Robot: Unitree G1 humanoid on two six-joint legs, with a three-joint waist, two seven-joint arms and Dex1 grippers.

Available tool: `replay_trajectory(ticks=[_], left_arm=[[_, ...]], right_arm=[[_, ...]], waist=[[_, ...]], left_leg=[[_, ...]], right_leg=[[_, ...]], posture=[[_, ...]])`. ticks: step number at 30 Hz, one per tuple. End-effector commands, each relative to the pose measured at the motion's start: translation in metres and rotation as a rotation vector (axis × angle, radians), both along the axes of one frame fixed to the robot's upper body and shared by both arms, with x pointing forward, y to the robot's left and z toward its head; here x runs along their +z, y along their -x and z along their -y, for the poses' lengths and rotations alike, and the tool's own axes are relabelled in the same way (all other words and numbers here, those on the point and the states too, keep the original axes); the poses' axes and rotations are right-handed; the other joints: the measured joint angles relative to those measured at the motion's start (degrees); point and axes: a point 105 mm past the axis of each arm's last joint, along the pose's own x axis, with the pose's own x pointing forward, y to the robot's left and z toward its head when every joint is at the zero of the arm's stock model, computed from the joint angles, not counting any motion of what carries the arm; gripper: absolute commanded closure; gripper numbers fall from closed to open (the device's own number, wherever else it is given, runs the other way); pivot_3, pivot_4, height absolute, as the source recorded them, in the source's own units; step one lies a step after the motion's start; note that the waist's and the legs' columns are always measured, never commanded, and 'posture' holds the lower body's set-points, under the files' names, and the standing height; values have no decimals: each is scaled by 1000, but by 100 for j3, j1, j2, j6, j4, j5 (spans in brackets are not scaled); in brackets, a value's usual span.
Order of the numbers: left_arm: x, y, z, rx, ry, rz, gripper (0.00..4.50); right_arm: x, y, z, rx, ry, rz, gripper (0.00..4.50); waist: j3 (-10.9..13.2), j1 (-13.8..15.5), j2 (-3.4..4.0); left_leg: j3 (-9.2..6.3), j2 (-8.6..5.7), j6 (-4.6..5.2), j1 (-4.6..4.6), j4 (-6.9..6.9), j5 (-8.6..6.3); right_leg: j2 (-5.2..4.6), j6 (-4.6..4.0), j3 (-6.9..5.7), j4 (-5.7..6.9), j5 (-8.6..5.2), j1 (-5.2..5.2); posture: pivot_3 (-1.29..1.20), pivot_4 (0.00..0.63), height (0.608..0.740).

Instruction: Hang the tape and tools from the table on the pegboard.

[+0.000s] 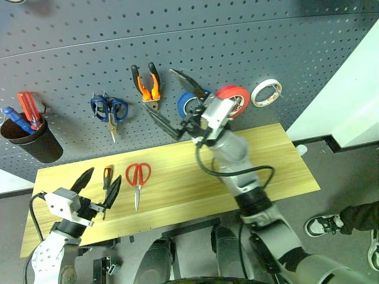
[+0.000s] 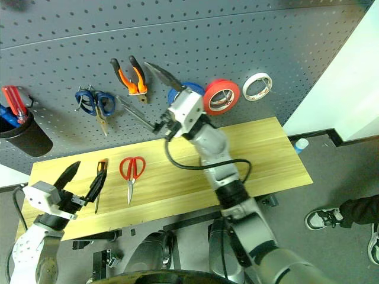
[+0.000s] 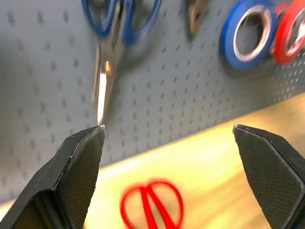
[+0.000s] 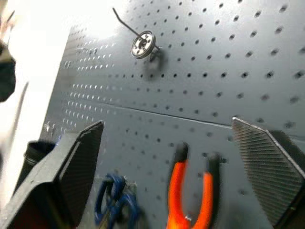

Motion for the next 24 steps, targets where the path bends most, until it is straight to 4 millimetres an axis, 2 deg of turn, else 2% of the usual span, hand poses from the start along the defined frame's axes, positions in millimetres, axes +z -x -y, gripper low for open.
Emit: replay_trajectory(ticks=[1, 6, 8, 10, 13, 15, 19, 24], left_arm=[[-6, -9, 5, 66, 4, -80, 0], [-33, -26, 15, 142, -29, -256, 0], [-42, -32, 18, 161, -47, -323, 0], [-52, -38, 20, 179, -41, -402, 0], [-70, -47, 28, 187, -24, -542, 0], [-74, -50, 32, 198, -39, -584, 0], [-90, -55, 41, 218, -55, -717, 0], [-94, -66, 50, 237, -44, -809, 0]], right_arm=[[-25, 16, 26, 63, 155, -141, 13], [-93, 29, 74, 57, 438, -401, 13], [-113, 34, 92, 58, 509, -476, 13], [-129, 34, 106, 37, 578, -510, 13], [-161, 36, 132, -7, 772, -488, 13], [-168, 33, 139, -27, 801, -478, 13], [-170, 29, 139, -34, 800, -439, 13], [-175, 35, 137, 13, 855, -400, 13]], waist=[[-1, 50, -2], [-2, 119, -5], [-4, 106, -9], [-5, 89, -10], [-17, 114, -22], [-28, 112, -40], [-34, 116, -41], [-52, 123, -57]], left_leg=[[-1, 0, 0, 3, 0, 0], [8, -1, 2, 2, 8, -1], [8, -1, 2, 4, 8, -1], [13, 0, 2, 9, 9, -1], [14, 0, 2, 20, 17, -1], [15, -1, 2, 30, 20, -1], [15, -1, 1, 33, 18, -1], [14, -1, -2, 34, 23, 1]], right_leg=[[0, 1, -2, -7, -1, 8], [0, 2, -1, -28, 0, 22], [-1, 3, -1, -28, 0, 25], [-1, 4, -1, -25, 1, 26], [0, 5, -1, -24, 2, 40], [0, 5, -2, -27, 2, 54], [-1, 5, -1, -27, 4, 54], [-1, 8, -1, -25, 8, 56]], posture=[[-18, 187, 738], [-43, 174, 738], [-51, 168, 738], [-59, 158, 738], [-66, 148, 738], [-69, 142, 738], [-71, 132, 738], [-75, 126, 738]])
